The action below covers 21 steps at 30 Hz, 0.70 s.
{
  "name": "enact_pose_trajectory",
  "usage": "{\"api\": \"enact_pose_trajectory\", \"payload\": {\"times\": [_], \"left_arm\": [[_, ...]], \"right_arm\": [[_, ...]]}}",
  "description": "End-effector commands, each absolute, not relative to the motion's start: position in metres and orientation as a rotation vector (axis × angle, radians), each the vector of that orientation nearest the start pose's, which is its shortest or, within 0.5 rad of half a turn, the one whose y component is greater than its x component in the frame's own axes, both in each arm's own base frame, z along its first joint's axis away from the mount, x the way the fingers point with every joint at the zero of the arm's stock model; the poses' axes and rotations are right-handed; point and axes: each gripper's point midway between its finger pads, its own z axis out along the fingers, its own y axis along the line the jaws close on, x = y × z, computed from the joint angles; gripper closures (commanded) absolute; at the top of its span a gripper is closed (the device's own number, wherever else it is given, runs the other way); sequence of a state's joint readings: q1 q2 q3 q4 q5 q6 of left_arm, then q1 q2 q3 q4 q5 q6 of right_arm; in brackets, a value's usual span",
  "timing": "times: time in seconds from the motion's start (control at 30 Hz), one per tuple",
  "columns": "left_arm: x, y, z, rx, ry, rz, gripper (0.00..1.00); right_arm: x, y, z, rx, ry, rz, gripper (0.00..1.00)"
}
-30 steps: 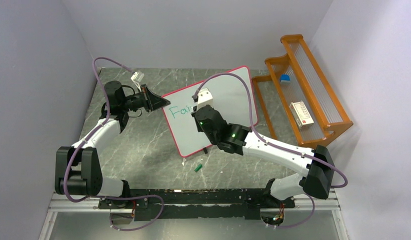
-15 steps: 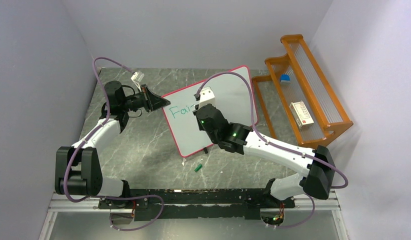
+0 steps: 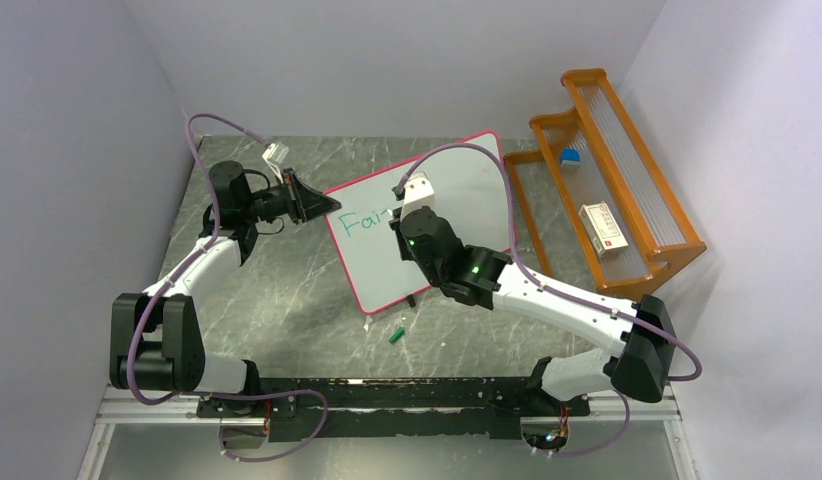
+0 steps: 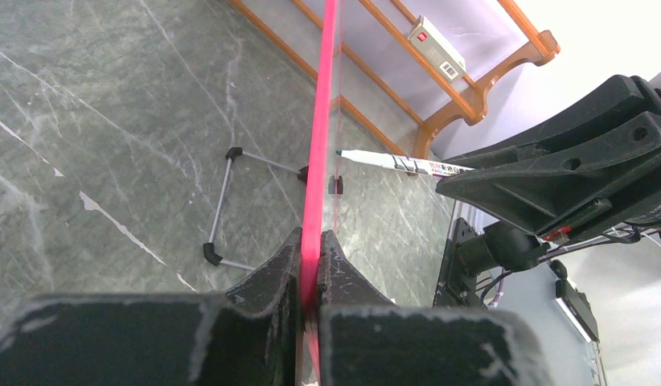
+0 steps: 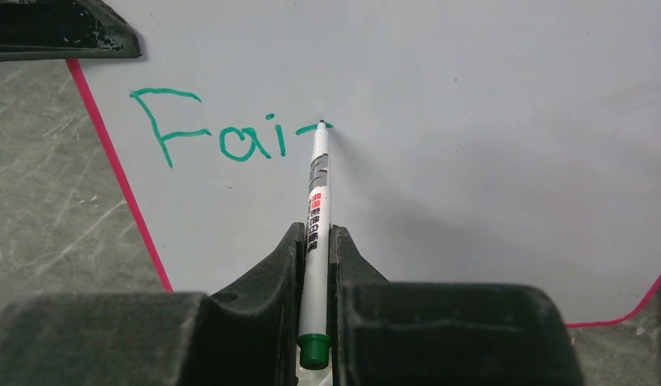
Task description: Write a sentence on the whiteboard
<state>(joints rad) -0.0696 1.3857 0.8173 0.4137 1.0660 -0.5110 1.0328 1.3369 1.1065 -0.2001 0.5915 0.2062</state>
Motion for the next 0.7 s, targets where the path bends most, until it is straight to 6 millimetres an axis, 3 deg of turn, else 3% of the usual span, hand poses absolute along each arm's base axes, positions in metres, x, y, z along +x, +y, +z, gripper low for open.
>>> {"api": "enact_pose_trajectory", "payload": {"times": [0.0,0.67], "left_arm": [[0.3238,-0.1946,0.2139,0.462,1.846,-1.354,0.95],[0.3238,-0.1948,0.2130,0.462,1.848,-1.357,0.95]], "right_arm": [[0.2847,0.2981,0.2524,-0.408,1.855,0.265,1.00],[0.2928,0.3049,0.2520,-0.407,1.846,0.243,1.00]]}}
